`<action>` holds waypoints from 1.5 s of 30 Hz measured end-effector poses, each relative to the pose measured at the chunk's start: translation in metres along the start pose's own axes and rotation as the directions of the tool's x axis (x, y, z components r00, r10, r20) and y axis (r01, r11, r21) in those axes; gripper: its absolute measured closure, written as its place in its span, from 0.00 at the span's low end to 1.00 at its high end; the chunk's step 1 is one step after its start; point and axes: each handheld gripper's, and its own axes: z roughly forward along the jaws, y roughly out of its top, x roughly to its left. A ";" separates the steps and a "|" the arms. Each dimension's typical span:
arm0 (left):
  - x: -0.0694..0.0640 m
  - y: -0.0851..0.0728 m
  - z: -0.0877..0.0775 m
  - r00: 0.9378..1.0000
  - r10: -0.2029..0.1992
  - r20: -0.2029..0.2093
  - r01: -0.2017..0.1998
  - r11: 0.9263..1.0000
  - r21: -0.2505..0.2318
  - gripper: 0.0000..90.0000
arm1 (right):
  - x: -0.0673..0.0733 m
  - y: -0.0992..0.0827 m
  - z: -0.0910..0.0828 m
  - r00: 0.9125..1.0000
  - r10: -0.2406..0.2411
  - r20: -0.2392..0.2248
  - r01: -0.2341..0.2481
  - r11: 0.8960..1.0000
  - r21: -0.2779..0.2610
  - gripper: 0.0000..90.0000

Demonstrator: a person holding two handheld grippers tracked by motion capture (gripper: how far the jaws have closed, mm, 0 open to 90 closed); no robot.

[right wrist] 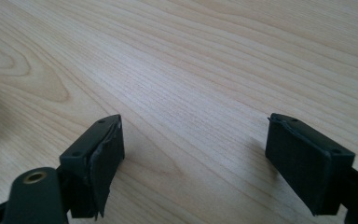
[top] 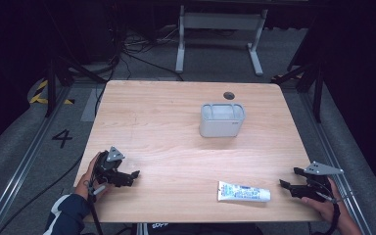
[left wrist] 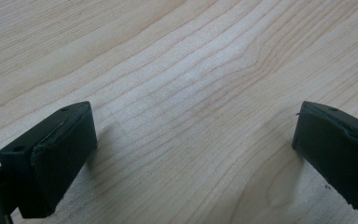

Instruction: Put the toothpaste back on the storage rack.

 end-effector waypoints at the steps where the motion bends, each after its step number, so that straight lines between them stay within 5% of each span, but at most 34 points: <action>1: 0.000 0.000 0.000 1.000 0.000 0.000 0.000 1.000 0.000 0.00 | 0.000 0.000 0.000 1.000 0.000 0.000 0.000 1.000 0.000 0.22; 5: 0.004 0.001 0.000 0.999 0.040 0.015 -0.040 0.999 -0.003 0.00 | -0.003 0.001 0.000 1.000 -0.008 -0.006 0.008 1.000 0.019 0.17; 14: 0.003 0.000 0.000 0.999 0.038 0.035 -0.038 0.999 -0.001 0.00 | -0.007 0.004 -0.005 0.999 -0.024 -0.038 0.027 0.997 0.077 0.18; 18: 0.005 -0.001 -0.001 0.997 0.065 0.042 -0.065 0.998 0.000 0.00 | -0.004 0.008 -0.010 0.994 -0.051 -0.093 0.060 0.994 0.087 0.21; 25: 0.005 -0.001 -0.001 0.997 0.064 0.044 -0.064 0.998 -0.001 0.00 | 0.008 0.015 -0.014 0.986 -0.110 -0.123 0.122 0.988 0.095 0.24; 29: 0.005 -0.001 -0.001 0.997 0.063 0.043 -0.063 0.998 0.001 0.00 | 0.016 0.019 -0.017 0.975 -0.152 -0.164 0.171 0.980 0.103 0.25; 36: 0.005 -0.001 -0.001 0.997 0.056 0.045 -0.056 0.998 -0.001 0.00 | 0.039 0.032 -0.020 0.935 -0.268 -0.232 0.295 0.951 0.090 0.26; 45: 0.005 -0.001 -0.001 0.997 0.055 0.046 -0.055 0.998 -0.001 0.00 | 0.063 0.051 -0.018 0.893 -0.328 -0.309 0.370 0.925 0.089 0.27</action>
